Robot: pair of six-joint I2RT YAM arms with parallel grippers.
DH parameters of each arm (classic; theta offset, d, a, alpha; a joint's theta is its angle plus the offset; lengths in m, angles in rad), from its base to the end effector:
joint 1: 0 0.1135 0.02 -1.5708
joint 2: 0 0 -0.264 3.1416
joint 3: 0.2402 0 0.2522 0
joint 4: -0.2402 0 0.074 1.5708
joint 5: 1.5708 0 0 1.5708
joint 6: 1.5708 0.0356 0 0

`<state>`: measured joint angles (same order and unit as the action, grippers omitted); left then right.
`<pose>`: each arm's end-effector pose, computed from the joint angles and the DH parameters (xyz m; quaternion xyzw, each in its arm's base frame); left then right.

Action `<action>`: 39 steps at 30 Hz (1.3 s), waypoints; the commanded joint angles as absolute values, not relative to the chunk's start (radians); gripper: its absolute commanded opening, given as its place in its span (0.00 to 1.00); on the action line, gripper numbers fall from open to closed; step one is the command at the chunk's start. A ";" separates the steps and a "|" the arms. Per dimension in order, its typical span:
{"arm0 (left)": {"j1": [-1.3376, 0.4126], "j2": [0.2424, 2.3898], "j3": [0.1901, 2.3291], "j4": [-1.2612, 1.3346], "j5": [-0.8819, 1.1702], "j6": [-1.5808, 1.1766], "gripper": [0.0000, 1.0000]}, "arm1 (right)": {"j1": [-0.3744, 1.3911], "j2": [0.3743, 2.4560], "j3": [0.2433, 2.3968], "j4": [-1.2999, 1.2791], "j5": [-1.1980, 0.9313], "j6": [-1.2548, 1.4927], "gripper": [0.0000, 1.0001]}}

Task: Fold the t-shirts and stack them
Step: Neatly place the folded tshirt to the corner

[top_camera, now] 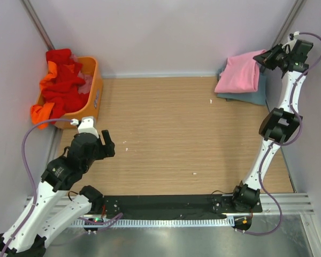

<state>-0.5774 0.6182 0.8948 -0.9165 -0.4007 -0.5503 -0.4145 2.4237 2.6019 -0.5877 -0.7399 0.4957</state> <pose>0.0996 -0.0483 0.3274 -0.0774 0.8769 -0.0848 0.4668 0.5051 -0.1960 0.3497 0.1645 0.7874 0.3228 0.4988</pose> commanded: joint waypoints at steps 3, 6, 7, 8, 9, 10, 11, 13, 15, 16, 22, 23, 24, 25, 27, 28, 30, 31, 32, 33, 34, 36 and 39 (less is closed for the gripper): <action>-0.572 0.621 0.897 -0.884 -0.411 -0.565 0.77 | -0.466 2.503 2.595 -0.479 -0.759 0.529 0.01; -0.574 0.621 0.896 -0.882 -0.413 -0.566 0.76 | -0.497 2.566 2.611 -0.444 -0.761 0.564 0.01; -0.572 0.620 0.896 -0.882 -0.413 -0.565 0.77 | -0.503 2.577 2.608 -0.431 -0.756 0.575 0.01; -0.572 0.620 0.896 -0.882 -0.413 -0.566 0.77 | -0.512 2.591 2.603 -0.416 -0.756 0.589 0.01; -0.572 0.623 0.896 -0.884 -0.413 -0.566 0.76 | -0.518 2.614 2.599 -0.384 -0.756 0.600 0.01; -0.572 0.624 0.896 -0.882 -0.413 -0.566 0.77 | -0.529 2.628 2.599 -0.376 -0.750 0.620 0.01; -0.574 0.623 0.896 -0.882 -0.413 -0.566 0.76 | -0.534 2.638 2.599 -0.368 -0.741 0.624 0.01; -0.572 0.624 0.896 -0.882 -0.413 -0.566 0.76 | -0.541 2.661 2.596 -0.350 -0.720 0.617 0.01; -0.572 0.620 0.896 -0.882 -0.413 -0.566 0.77 | -0.546 2.674 2.580 -0.342 -0.681 0.611 0.02; -0.572 0.620 0.896 -0.882 -0.413 -0.566 0.77 | -0.551 2.680 2.577 -0.351 -0.660 0.589 0.04; -0.574 0.618 0.896 -0.882 -0.408 -0.565 0.77 | -0.587 2.599 2.528 -0.543 -0.215 0.457 0.62; -0.572 0.617 0.894 -0.881 -0.408 -0.565 0.76 | -0.589 2.544 2.517 -0.563 -0.145 0.434 0.66; -0.574 0.615 0.894 -0.881 -0.405 -0.563 0.76 | -0.591 2.505 2.494 -0.604 0.049 0.407 0.70; -0.574 0.615 0.894 -0.879 -0.405 -0.563 0.77 | -0.591 2.469 2.479 -0.615 0.125 0.400 0.74; -0.572 0.609 0.894 -0.879 -0.402 -0.563 0.77 | -0.592 2.350 2.433 -0.644 0.289 0.400 0.76; -0.574 0.607 0.894 -0.877 -0.400 -0.563 0.77 | -0.592 2.311 2.416 -0.646 0.393 0.399 0.76; -0.572 0.597 0.894 -0.877 -0.399 -0.563 0.77 | -0.594 2.187 2.344 -0.635 0.443 0.402 0.77; -0.572 0.594 0.893 -0.874 -0.399 -0.563 0.77 | -0.592 2.140 2.311 -0.624 0.437 0.419 0.77; -0.572 0.588 0.893 -0.876 -0.402 -0.563 0.77 | -0.589 2.099 2.268 -0.588 0.414 0.426 0.77; -0.572 0.586 0.893 -0.877 -0.402 -0.563 0.77 | -0.588 2.024 2.179 -0.574 0.381 0.437 0.77; -0.572 0.586 0.894 -0.877 -0.402 -0.563 0.77 | -0.577 1.996 2.136 -0.562 0.321 0.465 0.77; -0.571 0.581 0.894 -0.879 -0.402 -0.563 0.77 | -0.565 1.948 2.032 -0.532 0.249 0.488 0.79; -0.571 0.563 0.896 -0.879 -0.402 -0.564 0.77 | -0.563 1.998 1.982 -0.506 0.085 0.543 0.82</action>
<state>-0.5755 0.5873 0.8948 -0.9150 -0.3996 -0.5507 -0.4961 1.9800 2.0228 -0.6292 0.1066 0.4091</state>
